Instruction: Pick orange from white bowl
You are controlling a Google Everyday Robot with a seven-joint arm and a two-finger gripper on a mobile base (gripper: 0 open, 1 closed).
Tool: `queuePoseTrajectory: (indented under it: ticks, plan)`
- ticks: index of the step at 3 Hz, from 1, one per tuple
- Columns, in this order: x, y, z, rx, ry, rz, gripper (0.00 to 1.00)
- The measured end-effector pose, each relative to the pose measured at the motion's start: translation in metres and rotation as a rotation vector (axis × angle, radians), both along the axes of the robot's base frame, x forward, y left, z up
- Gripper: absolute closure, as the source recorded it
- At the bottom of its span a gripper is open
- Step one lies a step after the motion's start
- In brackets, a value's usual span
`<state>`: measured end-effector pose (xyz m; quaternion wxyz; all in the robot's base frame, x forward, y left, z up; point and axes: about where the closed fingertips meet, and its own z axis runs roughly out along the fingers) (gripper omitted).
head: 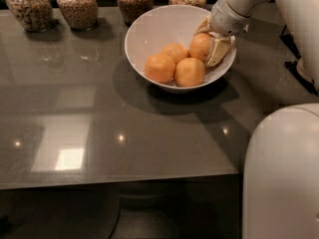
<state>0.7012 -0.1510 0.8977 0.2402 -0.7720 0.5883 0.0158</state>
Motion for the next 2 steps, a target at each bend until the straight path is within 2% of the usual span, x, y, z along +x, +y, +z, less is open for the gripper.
queuePoseTrajectory:
  ticks: [1,2]
  plan:
    - [-0.005,0.001,0.022,0.039,-0.028,-0.014,1.00]
    - [-0.015,-0.002,0.048,0.114,-0.047,-0.037,1.00]
